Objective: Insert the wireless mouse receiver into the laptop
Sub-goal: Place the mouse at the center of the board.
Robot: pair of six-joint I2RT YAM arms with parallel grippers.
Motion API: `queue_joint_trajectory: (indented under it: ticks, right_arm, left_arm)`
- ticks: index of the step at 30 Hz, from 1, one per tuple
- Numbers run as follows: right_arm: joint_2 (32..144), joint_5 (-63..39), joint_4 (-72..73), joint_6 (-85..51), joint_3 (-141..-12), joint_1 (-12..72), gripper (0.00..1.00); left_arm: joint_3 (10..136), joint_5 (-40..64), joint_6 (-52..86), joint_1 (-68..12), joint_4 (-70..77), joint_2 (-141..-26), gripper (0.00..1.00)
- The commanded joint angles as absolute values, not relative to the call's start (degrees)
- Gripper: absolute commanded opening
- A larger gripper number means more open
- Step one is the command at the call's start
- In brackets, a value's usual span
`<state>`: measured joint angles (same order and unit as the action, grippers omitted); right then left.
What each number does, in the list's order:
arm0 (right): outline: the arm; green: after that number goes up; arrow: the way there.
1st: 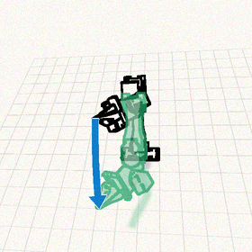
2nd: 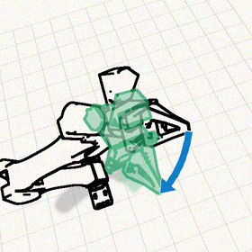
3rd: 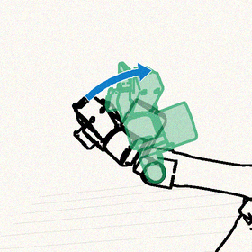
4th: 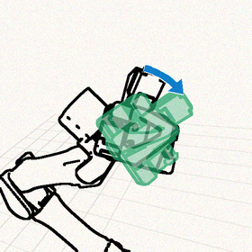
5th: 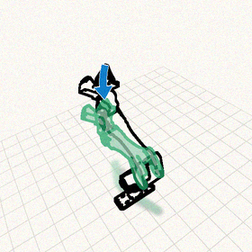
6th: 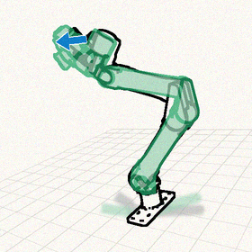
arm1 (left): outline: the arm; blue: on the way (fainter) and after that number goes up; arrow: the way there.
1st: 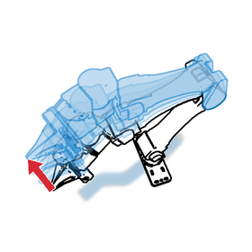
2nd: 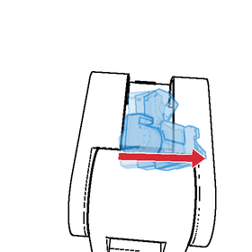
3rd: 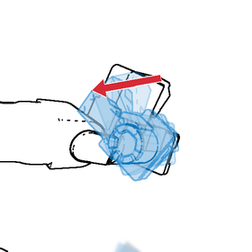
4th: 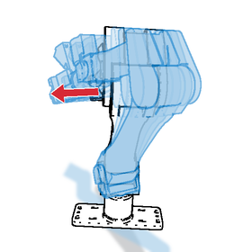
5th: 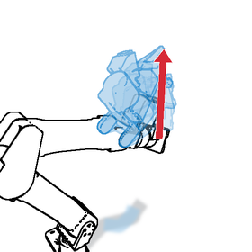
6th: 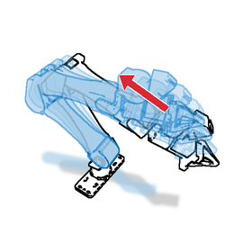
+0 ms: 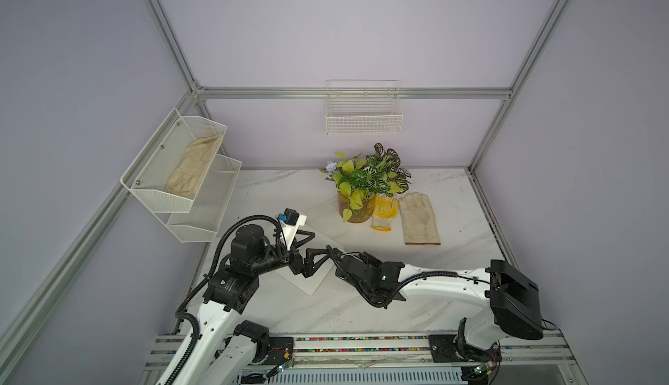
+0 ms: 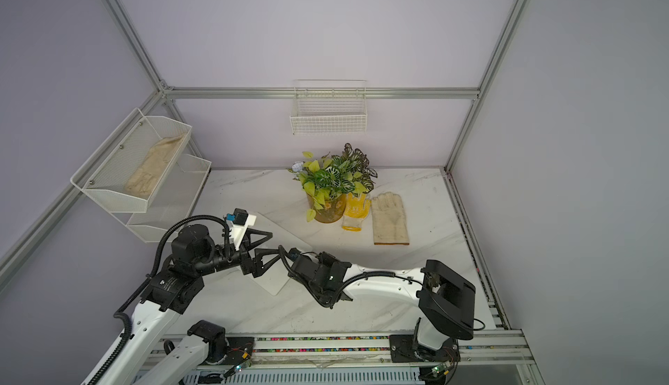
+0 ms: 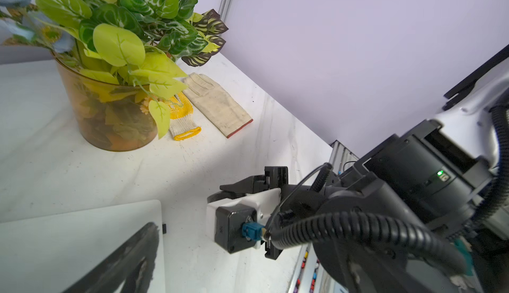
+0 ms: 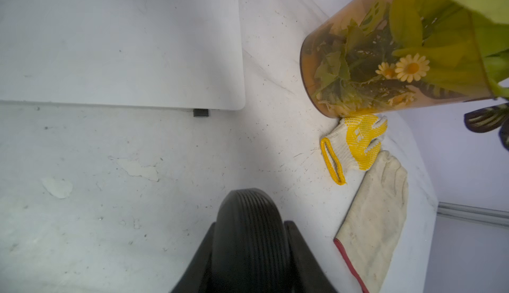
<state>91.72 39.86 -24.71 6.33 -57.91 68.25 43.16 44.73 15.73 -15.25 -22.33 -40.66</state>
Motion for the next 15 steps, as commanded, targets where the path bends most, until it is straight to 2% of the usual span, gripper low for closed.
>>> queue_joint_trajectory:
  ticks: [1, 5, 15]
  right_arm:
    - [90.4, 47.2, -22.2, 11.4, -55.4, 70.1, 0.34]
    - [91.5, 46.9, -20.2, 12.1, -53.0, 72.2, 0.35]
    - [96.6, 46.1, -21.3, 4.2, -52.2, 72.9, 0.39]
  left_arm:
    - [41.6, 51.9, 21.3, -11.5, -19.8, -39.6, 1.00]
    - [42.1, 51.7, 21.4, -10.7, -20.3, -39.4, 1.00]
    - [43.6, 49.7, 20.1, -9.9, -24.9, -37.4, 1.00]
